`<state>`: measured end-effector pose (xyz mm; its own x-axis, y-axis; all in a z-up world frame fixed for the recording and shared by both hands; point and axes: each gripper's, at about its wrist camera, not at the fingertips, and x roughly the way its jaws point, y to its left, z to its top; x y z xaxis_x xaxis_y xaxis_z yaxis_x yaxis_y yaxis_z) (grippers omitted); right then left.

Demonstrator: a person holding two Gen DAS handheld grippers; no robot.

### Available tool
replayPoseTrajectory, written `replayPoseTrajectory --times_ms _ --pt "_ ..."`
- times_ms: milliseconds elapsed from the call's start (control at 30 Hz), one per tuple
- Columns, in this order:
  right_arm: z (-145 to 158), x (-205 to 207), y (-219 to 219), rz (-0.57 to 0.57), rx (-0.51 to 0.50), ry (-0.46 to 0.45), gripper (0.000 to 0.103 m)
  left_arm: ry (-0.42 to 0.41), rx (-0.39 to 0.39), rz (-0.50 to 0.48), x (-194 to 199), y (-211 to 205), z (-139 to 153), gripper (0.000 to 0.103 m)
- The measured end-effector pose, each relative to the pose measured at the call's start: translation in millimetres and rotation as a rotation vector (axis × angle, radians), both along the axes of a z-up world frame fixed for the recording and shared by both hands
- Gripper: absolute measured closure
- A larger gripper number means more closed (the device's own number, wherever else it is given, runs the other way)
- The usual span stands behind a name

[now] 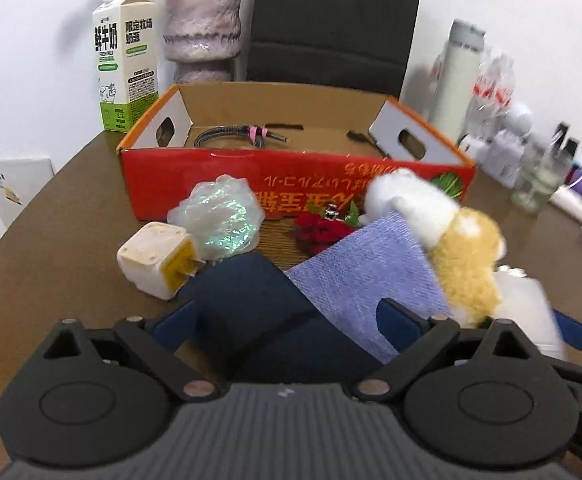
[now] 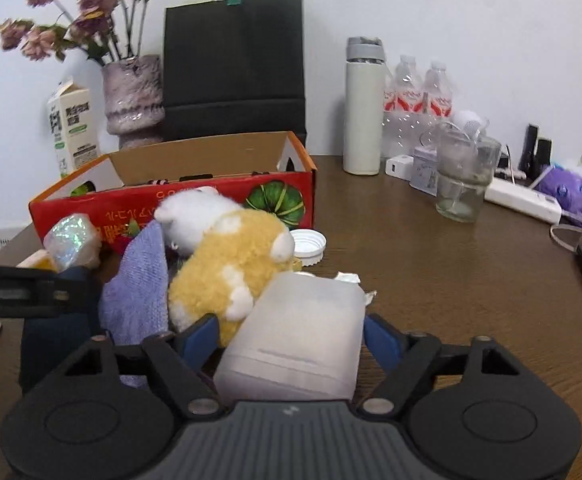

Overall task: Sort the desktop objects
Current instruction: 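Grasp the navy zip pouch with left tool while right tool grasps the frosted box, then carry the navy pouch and frosted box over the cardboard box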

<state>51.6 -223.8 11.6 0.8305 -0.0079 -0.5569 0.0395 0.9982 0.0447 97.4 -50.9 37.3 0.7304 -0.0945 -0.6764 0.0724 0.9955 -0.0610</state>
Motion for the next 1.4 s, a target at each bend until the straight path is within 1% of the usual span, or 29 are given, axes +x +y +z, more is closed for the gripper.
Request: replayPoseTrajectory --times_ms 33,100,167,200,233,300,367,433,567,700,767,867,967,1100,1167,1233,1300,1400 --pt "-1 0 0 0.000 -0.005 0.002 0.032 -0.001 0.028 0.024 1 -1 -5 0.004" --pt "-6 0 -2 -0.002 -0.019 0.013 0.038 0.016 0.052 0.059 3 -2 -11 0.002" --pt "-9 4 -4 -0.019 -0.021 0.041 0.038 0.037 0.040 0.076 4 1 -16 0.003" --pt "-10 3 -5 -0.020 -0.011 0.046 0.038 0.031 0.035 0.087 2 2 -16 0.008" --pt "-9 2 -6 -0.019 -0.005 0.045 0.038 0.026 0.038 0.096 -1 2 -14 0.009" --pt "-9 -1 -6 -0.012 0.000 0.037 0.038 0.031 0.038 0.079 -7 1 -11 0.014" --pt "-9 -4 -9 -0.021 0.009 0.027 0.038 0.040 0.008 0.062 -19 4 -10 0.016" --pt "-7 -9 -14 -0.033 0.022 0.006 0.038 0.039 -0.011 0.049 -35 7 -6 0.020" --pt "1 -31 -19 0.037 0.043 -0.039 0.039 0.007 -0.020 0.005 -69 9 2 0.024" --pt "13 -65 -20 0.064 0.032 -0.090 0.039 -0.044 -0.042 -0.014 -100 18 13 0.032" --pt "18 -78 -22 0.074 0.027 -0.110 0.039 -0.070 -0.032 -0.028 -109 18 20 0.033" --pt "26 -94 -20 0.082 -0.014 -0.142 0.039 -0.120 -0.005 -0.045 -120 17 28 0.035" --pt "34 -102 -17 0.094 -0.021 -0.162 0.039 -0.120 -0.029 -0.044 -125 20 33 0.035" --pt "40 -108 -12 0.116 -0.017 -0.181 0.039 -0.188 -0.026 -0.056 -137 22 44 0.036" --pt "44 -109 -9 0.129 -0.001 -0.193 0.039 -0.191 -0.026 -0.054 -133 23 51 0.036" --pt "51 -105 -8 0.141 0.014 -0.209 0.039 -0.182 -0.045 -0.053 -123 28 59 0.037" --pt "62 -96 -7 0.141 0.015 -0.232 0.039 -0.201 -0.052 -0.058 -112 31 70 0.037" --pt "83 -76 -4 0.152 -0.003 -0.280 0.039 -0.247 -0.033 -0.067 -83 34 96 0.037"
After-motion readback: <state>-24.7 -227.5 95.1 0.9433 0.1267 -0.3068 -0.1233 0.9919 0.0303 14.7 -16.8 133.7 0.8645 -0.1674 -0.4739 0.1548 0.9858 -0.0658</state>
